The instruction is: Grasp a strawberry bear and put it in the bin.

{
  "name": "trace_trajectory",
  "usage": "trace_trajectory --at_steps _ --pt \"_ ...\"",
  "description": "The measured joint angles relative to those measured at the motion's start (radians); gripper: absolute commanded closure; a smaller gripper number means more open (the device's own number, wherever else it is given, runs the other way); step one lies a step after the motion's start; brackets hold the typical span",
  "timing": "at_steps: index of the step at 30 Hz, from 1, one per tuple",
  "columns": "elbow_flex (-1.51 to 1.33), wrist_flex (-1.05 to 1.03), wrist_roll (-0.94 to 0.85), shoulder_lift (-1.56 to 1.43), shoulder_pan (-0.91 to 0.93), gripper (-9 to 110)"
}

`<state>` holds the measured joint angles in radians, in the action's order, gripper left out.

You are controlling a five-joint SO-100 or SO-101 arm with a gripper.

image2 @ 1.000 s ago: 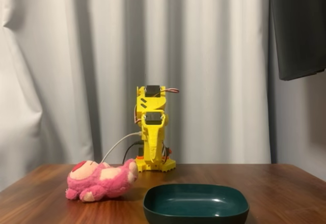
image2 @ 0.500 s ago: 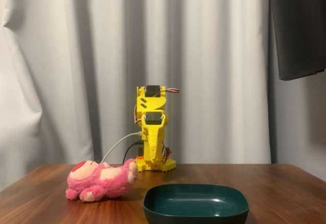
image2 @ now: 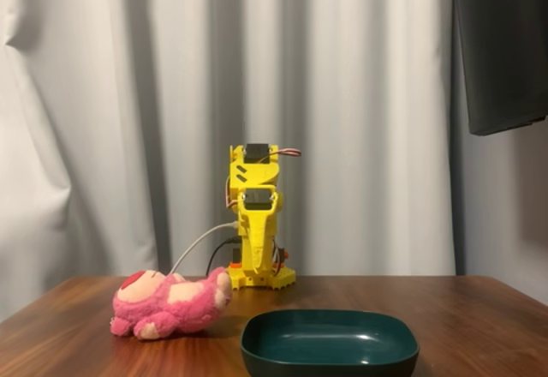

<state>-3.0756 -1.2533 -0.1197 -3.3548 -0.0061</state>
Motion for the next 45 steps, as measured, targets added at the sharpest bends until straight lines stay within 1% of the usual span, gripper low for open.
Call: trace_trajectory --at_steps 3,7,12,14,16,18,21,23,24,28,31,37,40,45 --pt "0.0 0.0 -0.008 0.0 0.0 102" --pt "0.002 0.006 -0.152 0.0 -0.011 102" --pt "0.043 -0.005 -0.229 0.0 -0.179 102" --pt "0.121 0.012 -0.236 0.009 -0.23 102" --pt "0.255 0.017 -0.238 0.11 -0.262 102" --pt "0.433 0.014 -0.238 0.279 -0.264 101" --pt "0.71 -0.038 -0.238 0.586 -0.264 94" --pt "0.848 -0.081 -0.238 0.778 -0.253 83" --pt "0.896 -0.1 -0.238 0.87 -0.244 81" --pt "0.979 -0.141 -0.238 1.12 -0.216 78" --pt "1.025 -0.147 -0.238 1.236 -0.224 75" --pt "1.167 -0.19 -0.238 1.434 -0.287 61" --pt "1.21 -0.201 -0.238 1.491 -0.325 60" --pt "1.204 -0.227 -0.238 1.493 -0.321 60"
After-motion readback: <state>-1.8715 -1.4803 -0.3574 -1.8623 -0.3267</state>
